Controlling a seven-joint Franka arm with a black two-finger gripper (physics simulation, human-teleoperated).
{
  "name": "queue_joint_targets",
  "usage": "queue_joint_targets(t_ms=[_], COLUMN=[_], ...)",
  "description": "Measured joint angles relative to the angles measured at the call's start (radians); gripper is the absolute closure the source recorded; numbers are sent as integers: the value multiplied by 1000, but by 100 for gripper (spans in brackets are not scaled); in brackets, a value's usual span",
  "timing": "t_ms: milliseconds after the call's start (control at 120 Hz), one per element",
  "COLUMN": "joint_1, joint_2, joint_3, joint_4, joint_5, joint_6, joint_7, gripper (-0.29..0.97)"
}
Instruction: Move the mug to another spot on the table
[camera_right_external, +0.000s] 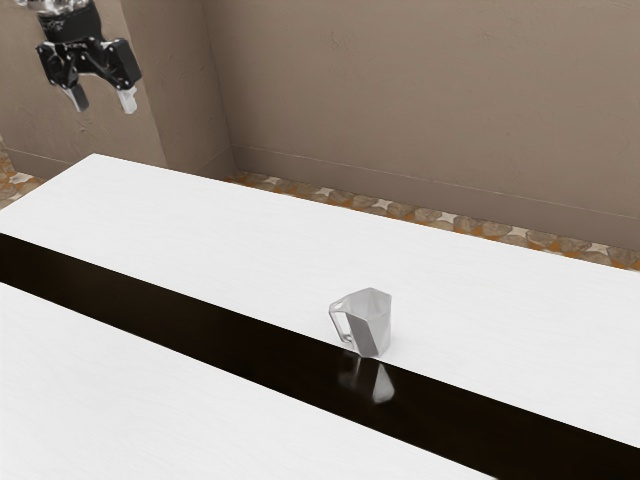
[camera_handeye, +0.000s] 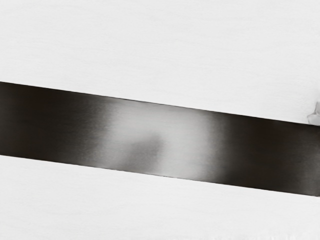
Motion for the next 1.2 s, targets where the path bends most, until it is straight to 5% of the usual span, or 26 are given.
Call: queue_joint_targets(t_ms=[192,342,500,900,1100,1200], joint_1=[-244,-130,-172,-293,-153,4], joint_2=[-110,-143,-124,78,218,281], joint_3=[-10,-30,-38,-112,-322,-506], joint_4=[-183,-389,-572,-587,-487,-439], joint_5=[21,27,29,47,59,105], joint_6=[49,144,289,580,653,670], joint_7=[10,13,16,121,319,419], gripper=[2,2,2,2,3,3])
